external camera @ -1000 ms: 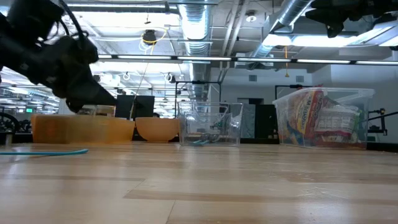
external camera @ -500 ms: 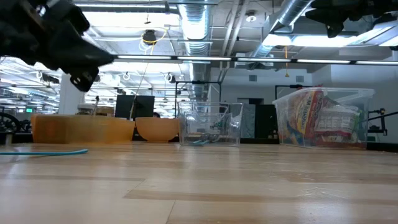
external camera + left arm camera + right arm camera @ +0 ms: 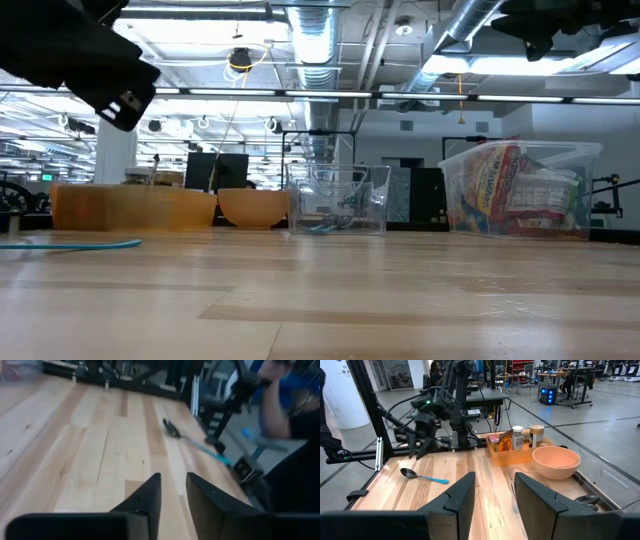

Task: Pick & Place Food Item
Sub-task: Put the blue spoon into the transparent bin

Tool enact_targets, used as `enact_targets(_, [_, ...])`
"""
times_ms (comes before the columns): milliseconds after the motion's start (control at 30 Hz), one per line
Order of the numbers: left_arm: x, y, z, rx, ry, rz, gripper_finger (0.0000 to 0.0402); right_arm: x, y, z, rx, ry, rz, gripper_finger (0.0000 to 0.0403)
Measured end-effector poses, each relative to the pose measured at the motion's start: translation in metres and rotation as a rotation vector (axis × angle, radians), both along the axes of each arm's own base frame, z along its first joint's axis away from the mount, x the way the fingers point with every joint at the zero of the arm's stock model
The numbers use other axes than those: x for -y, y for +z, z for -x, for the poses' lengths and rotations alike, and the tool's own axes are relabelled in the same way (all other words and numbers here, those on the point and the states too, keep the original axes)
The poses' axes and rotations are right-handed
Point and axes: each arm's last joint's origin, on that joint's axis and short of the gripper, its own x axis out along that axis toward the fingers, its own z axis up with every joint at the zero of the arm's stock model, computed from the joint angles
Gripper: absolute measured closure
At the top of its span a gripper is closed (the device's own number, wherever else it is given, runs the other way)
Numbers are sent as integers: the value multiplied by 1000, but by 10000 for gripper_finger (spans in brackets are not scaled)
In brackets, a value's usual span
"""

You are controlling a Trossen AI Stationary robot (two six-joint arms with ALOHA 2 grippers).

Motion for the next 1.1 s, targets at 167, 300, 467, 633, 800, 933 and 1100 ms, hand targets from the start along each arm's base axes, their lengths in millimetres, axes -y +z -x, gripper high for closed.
enact_targets(167, [22,5,-27,-160,-22,-175,267,0,0,0,0,0,0,269])
enact_targets(300, [40,22,-54,-385,-84,-468,239,0,0,0,-1,0,0,269])
enact_targets(467, [55,49,-80,-630,-155,-759,225,0,0,0,-2,0,-1,269])
enact_targets(633, [60,60,-85,-895,-243,-861,224,0,-2,0,-17,0,-3,269])
enact_targets(800, [66,46,-77,-1141,-375,-749,218,0,-3,0,-31,0,-5,269])
enact_targets(933, [69,39,-72,-1264,-351,-624,213,0,-3,0,-31,0,-5,269])
enact_targets(1100, [62,39,-77,-1363,165,-233,219,0,-3,0,-31,0,-5,269])
